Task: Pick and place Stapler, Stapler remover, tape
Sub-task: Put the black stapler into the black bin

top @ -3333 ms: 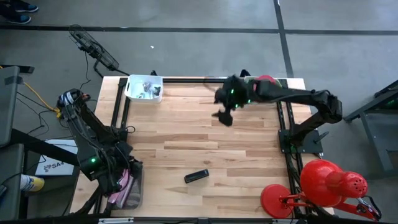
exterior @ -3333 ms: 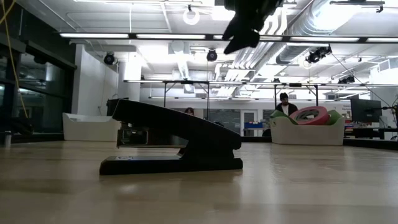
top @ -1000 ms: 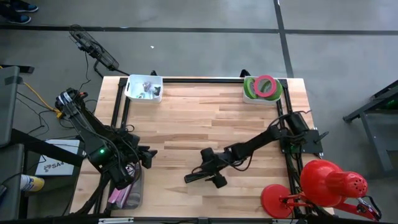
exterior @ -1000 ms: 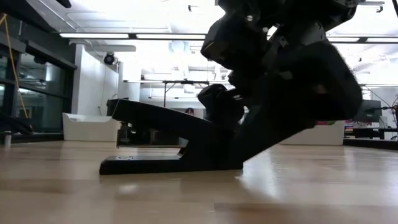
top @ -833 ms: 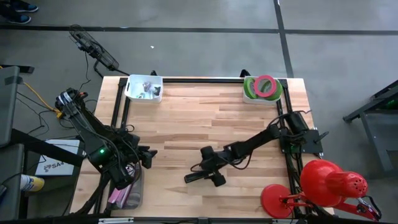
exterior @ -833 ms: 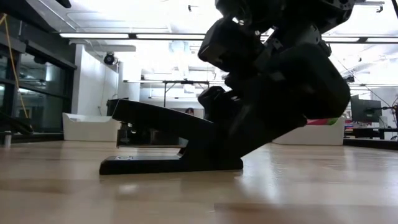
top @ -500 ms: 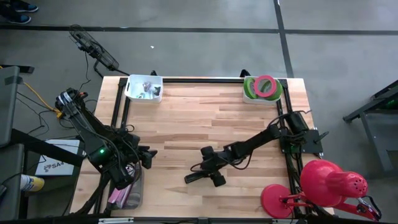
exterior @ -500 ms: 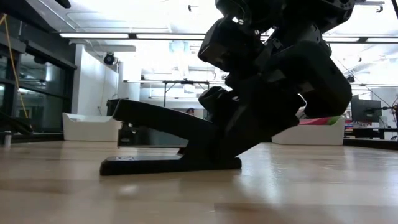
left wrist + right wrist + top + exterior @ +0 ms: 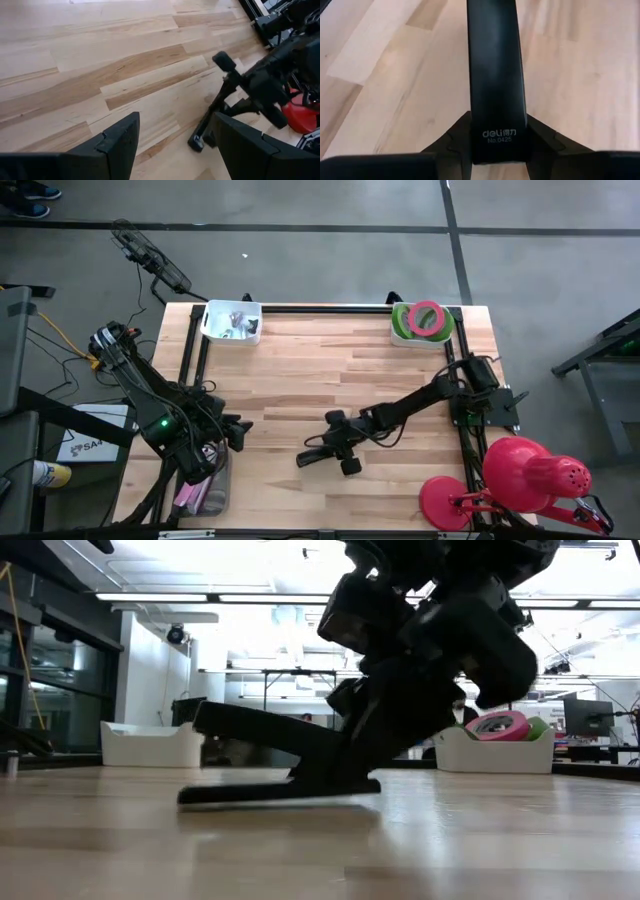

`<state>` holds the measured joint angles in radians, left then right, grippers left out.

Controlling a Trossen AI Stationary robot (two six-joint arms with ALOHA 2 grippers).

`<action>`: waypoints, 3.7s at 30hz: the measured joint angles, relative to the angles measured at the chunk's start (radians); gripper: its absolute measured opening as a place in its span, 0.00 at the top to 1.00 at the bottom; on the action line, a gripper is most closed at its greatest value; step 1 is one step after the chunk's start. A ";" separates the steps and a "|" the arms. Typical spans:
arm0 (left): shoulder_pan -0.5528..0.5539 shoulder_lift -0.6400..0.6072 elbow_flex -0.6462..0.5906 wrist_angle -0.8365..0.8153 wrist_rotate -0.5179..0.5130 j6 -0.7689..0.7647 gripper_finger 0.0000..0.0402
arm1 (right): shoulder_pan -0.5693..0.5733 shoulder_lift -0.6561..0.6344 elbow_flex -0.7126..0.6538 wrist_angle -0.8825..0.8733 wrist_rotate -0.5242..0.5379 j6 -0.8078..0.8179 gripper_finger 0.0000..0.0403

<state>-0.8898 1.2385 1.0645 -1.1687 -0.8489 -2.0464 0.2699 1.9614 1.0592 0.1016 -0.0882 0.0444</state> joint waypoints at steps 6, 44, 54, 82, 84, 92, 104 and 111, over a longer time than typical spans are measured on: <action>0.000 0.000 0.000 0.001 -0.021 0.000 0.39 | -0.045 -0.073 -0.002 -0.032 -0.003 0.063 0.71; 0.418 -0.033 0.000 1.114 -0.128 1.619 0.39 | -0.398 -0.531 0.000 0.348 -0.240 0.098 0.71; 0.571 -0.033 0.000 1.299 0.039 1.784 0.39 | -0.451 -0.531 0.000 0.404 -0.368 0.115 0.71; 0.633 -0.032 0.000 1.452 0.162 1.922 0.39 | -0.461 -0.508 0.001 0.459 -0.400 0.140 0.71; 0.634 -0.032 0.000 1.453 0.161 1.923 0.39 | -0.461 -0.509 0.001 0.458 -0.398 0.140 0.71; 0.634 -0.032 0.000 1.427 0.146 1.910 0.39 | -0.476 -0.509 0.001 0.452 -0.392 0.139 0.71; 0.636 -0.032 0.001 1.394 0.114 1.914 0.39 | -0.485 -0.514 0.000 0.452 -0.390 0.133 0.71; 0.635 -0.032 0.001 1.398 0.121 1.930 0.39 | -0.479 -0.514 0.000 0.422 -0.387 0.130 0.71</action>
<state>-0.2546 1.2068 1.0653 0.2295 -0.7280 -0.1161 -0.2086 1.4471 1.0595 0.5237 -0.4749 0.1744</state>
